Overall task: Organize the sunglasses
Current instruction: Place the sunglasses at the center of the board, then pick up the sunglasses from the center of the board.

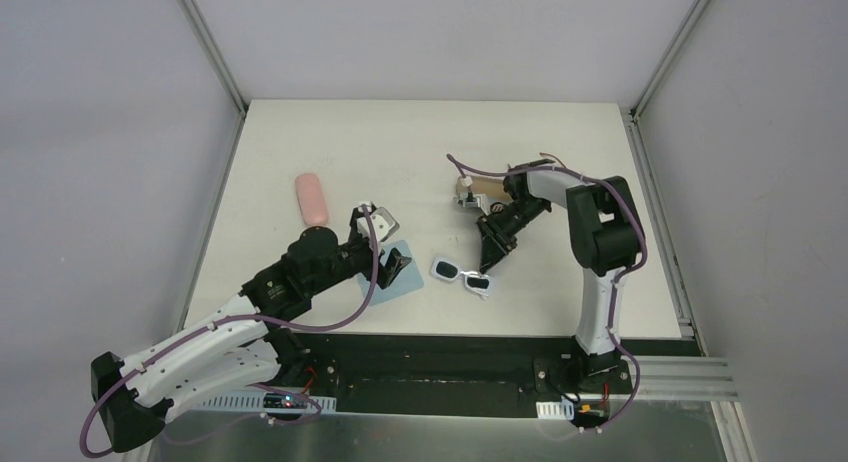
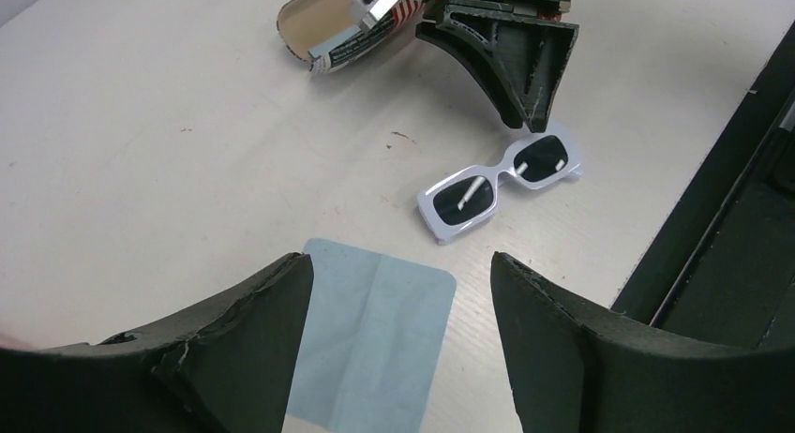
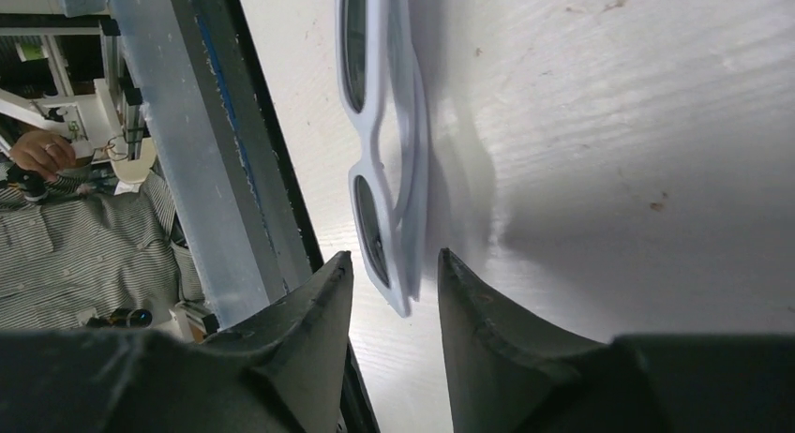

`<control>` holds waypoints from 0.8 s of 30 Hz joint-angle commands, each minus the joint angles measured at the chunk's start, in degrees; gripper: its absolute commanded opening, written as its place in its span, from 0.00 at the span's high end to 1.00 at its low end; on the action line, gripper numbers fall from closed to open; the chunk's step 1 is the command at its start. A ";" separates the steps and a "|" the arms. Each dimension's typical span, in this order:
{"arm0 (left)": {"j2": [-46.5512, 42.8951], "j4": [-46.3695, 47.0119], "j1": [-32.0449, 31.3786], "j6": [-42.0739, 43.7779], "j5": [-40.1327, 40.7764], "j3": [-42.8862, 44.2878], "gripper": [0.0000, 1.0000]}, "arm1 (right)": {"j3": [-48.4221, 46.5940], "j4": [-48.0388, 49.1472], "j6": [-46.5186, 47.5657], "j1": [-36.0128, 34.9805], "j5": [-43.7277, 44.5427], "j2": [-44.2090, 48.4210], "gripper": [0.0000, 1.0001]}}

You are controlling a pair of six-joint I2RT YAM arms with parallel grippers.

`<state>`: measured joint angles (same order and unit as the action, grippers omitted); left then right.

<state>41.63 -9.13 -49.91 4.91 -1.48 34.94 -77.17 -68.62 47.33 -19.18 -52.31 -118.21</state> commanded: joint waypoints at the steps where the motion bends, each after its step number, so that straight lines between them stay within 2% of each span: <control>1: -0.59 0.99 -0.35 -1.99 1.87 0.39 0.28 | -2.19 1.20 -1.57 0.72 2.05 5.44 0.58; 5: -1.16 1.71 -0.33 -3.47 6.79 -0.92 0.27 | 0.87 7.07 -4.67 0.45 7.25 12.22 0.50; 8: -1.54 1.70 -0.22 -4.70 11.60 -1.06 0.26 | 8.02 17.12 -8.35 -1.50 13.92 20.58 0.41; 15: -3.46 0.66 -0.15 -6.35 26.13 -1.31 0.21 | 26.58 37.67 -17.18 -15.38 30.96 39.90 0.22; 19: -5.38 0.61 0.31 -6.49 30.53 -1.83 0.18 | 28.10 39.91 -19.64 -19.74 36.07 40.06 0.21; 24: -6.97 0.60 0.57 -6.49 31.42 -2.57 0.18 | 28.38 41.45 -19.90 -22.38 39.38 38.27 0.20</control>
<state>35.86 -9.23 -49.78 -0.64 26.04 33.12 -48.82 -32.84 29.74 -39.62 -19.07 -79.20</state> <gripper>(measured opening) 0.821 0.795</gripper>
